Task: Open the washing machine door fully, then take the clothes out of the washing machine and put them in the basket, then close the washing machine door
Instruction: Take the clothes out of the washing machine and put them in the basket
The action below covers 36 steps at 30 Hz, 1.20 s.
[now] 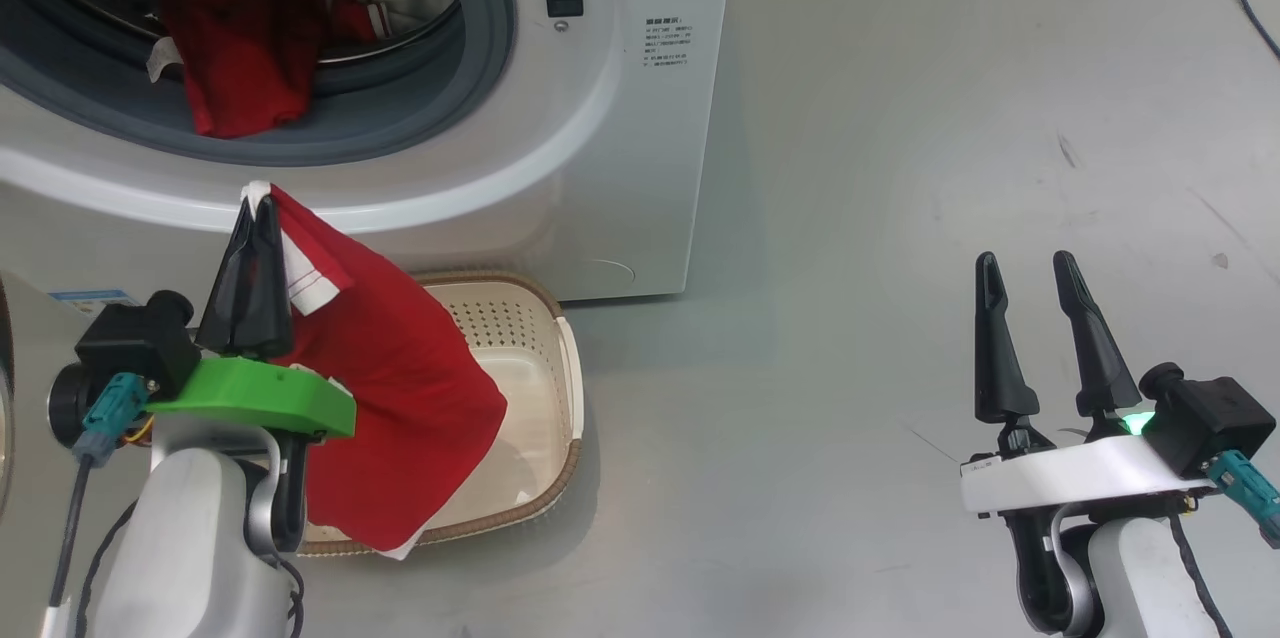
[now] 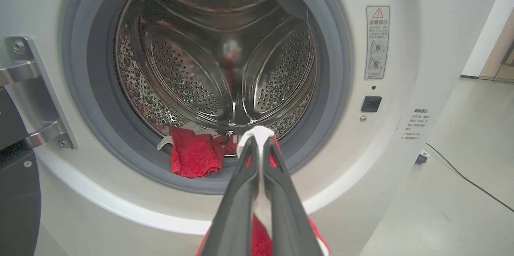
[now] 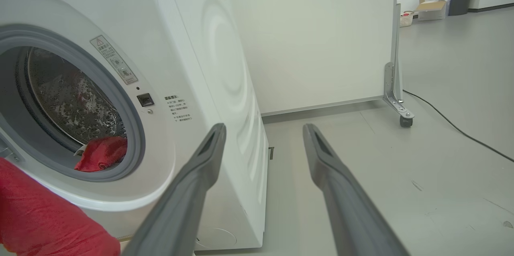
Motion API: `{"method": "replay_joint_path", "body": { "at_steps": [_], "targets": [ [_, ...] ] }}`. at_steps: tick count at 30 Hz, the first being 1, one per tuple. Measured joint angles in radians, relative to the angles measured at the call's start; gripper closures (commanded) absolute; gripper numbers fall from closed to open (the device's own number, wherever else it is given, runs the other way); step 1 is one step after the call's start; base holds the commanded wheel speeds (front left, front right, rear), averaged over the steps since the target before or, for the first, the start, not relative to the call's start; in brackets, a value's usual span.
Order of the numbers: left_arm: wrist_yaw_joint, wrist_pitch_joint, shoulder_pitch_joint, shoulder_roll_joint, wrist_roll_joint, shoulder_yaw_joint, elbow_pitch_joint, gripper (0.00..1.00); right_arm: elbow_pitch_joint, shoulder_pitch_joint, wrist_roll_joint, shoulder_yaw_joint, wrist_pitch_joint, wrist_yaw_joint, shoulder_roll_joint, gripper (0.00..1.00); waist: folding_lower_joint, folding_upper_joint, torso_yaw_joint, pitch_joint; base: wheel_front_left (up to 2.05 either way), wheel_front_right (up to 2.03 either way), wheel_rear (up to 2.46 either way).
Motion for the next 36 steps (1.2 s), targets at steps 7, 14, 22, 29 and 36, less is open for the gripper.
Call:
{"method": "replay_joint_path", "body": {
  "at_steps": [7,14,22,29,36],
  "targets": [
    [0.0,0.009,0.001,0.0,0.001,-0.003,0.063,1.0,0.0,-0.003,0.0,0.001,0.0,0.0,0.0,0.0,0.0,0.0,-0.026,0.034,0.0,0.0,0.0],
    [0.0,0.015,0.0,0.0,-0.02,0.0,0.141,1.0,-0.01,-0.024,0.0,0.005,0.0,0.0,0.0,0.0,0.0,0.0,-0.057,0.079,0.0,0.0,0.0],
    [0.002,0.017,-0.012,0.002,-0.019,0.013,0.215,1.0,-0.018,-0.042,-0.001,0.004,0.0,0.0,0.0,0.0,0.0,0.0,-0.088,0.133,0.0,0.0,0.0],
    [0.022,0.035,-0.054,0.005,-0.026,0.034,0.304,1.0,-0.028,-0.06,-0.009,-0.007,0.0,0.0,0.0,0.0,0.0,0.0,-0.113,0.186,0.0,0.0,0.0],
    [0.045,0.039,-0.093,0.019,-0.05,0.068,0.391,1.0,-0.033,-0.09,-0.011,-0.007,0.0,0.0,0.0,0.0,0.0,0.0,-0.136,0.235,0.0,0.0,0.0]
  ]
}}
